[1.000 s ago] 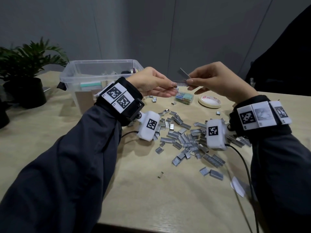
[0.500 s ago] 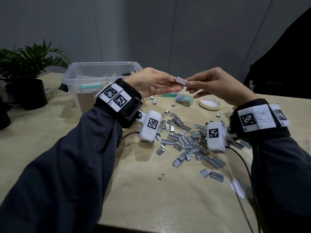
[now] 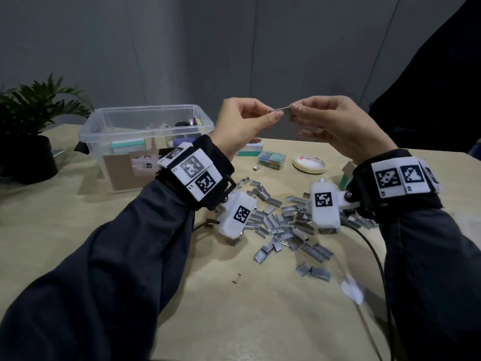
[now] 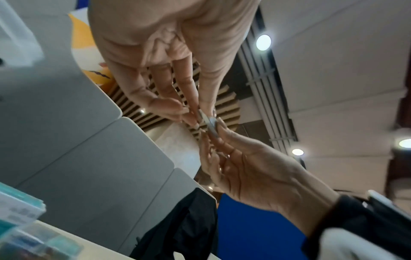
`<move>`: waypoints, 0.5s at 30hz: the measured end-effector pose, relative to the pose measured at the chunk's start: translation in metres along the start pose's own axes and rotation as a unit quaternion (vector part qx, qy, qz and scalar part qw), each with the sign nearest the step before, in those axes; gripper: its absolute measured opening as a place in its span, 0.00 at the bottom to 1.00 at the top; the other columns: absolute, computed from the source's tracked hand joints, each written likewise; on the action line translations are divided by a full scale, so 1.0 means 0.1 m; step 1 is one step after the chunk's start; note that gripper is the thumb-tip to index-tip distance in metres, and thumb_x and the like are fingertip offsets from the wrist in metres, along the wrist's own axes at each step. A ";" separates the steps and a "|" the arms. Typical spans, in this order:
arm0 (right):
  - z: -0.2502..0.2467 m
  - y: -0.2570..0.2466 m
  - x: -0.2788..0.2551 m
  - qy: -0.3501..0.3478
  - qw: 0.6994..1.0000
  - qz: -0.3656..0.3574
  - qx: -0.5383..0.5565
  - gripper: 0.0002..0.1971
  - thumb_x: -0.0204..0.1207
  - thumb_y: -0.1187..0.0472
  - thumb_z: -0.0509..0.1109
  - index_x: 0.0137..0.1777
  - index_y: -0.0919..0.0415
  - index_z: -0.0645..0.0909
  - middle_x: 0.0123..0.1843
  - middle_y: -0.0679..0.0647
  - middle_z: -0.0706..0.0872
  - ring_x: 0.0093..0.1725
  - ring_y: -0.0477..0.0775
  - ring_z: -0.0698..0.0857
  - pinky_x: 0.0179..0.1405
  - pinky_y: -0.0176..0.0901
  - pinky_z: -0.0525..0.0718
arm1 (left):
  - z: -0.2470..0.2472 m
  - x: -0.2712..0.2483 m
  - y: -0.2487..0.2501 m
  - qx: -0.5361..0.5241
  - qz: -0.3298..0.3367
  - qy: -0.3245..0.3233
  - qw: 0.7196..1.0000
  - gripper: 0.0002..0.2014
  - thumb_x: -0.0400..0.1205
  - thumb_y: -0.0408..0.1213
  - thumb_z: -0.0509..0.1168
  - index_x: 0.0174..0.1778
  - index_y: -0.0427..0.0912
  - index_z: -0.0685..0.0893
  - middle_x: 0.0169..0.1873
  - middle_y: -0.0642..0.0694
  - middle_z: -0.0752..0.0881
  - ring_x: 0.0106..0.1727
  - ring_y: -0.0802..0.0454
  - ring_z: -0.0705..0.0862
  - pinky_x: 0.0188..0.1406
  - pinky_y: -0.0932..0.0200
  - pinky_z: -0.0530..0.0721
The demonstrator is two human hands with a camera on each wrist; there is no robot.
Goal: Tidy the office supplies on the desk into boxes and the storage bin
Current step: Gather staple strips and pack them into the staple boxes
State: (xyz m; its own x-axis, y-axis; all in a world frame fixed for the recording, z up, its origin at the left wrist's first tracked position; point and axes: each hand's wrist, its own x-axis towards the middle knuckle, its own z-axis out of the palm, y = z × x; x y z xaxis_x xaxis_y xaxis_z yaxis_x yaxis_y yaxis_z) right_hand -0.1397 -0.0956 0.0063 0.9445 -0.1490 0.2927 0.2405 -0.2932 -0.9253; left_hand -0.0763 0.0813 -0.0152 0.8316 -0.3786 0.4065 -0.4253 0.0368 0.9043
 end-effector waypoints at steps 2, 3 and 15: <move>-0.14 -0.05 -0.02 0.042 0.998 -0.008 -0.039 0.07 0.78 0.57 0.74 0.51 0.59 0.88 0.43 0.50 0.90 0.45 0.40 0.90 0.45 0.37 0.89 | 0.19 0.04 0.00 0.010 0.007 -0.004 1.000 0.05 0.78 0.39 0.74 0.41 0.41 0.88 0.39 0.45 0.89 0.41 0.58 0.86 0.29 0.66 0.82; -0.23 -0.06 -0.04 0.070 0.995 -0.014 -0.070 0.08 0.78 0.57 0.74 0.52 0.60 0.88 0.43 0.50 0.90 0.44 0.40 0.89 0.44 0.36 0.88 | 0.30 0.08 0.00 0.017 0.000 -0.013 1.000 0.06 0.78 0.39 0.74 0.42 0.41 0.87 0.41 0.45 0.90 0.43 0.57 0.86 0.29 0.65 0.82; -1.06 0.26 -0.15 0.260 0.892 0.109 -0.354 0.08 0.67 0.59 0.83 0.30 0.56 0.87 0.34 0.55 0.90 0.43 0.56 0.91 0.51 0.56 0.90 | 1.52 0.44 -0.05 0.140 -0.131 -0.178 0.965 0.11 0.83 0.35 0.67 0.56 0.32 0.84 0.44 0.40 0.86 0.37 0.46 0.84 0.37 0.50 0.89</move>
State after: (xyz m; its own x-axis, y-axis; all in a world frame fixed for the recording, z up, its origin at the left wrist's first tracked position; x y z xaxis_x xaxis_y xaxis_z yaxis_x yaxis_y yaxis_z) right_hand -0.1712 -0.2012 0.0031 0.6755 -0.6394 0.3672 -0.3122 -0.6992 -0.6432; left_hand -0.0917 -0.0760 -0.0215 0.7699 -0.6360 0.0528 -0.3379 -0.3361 0.8791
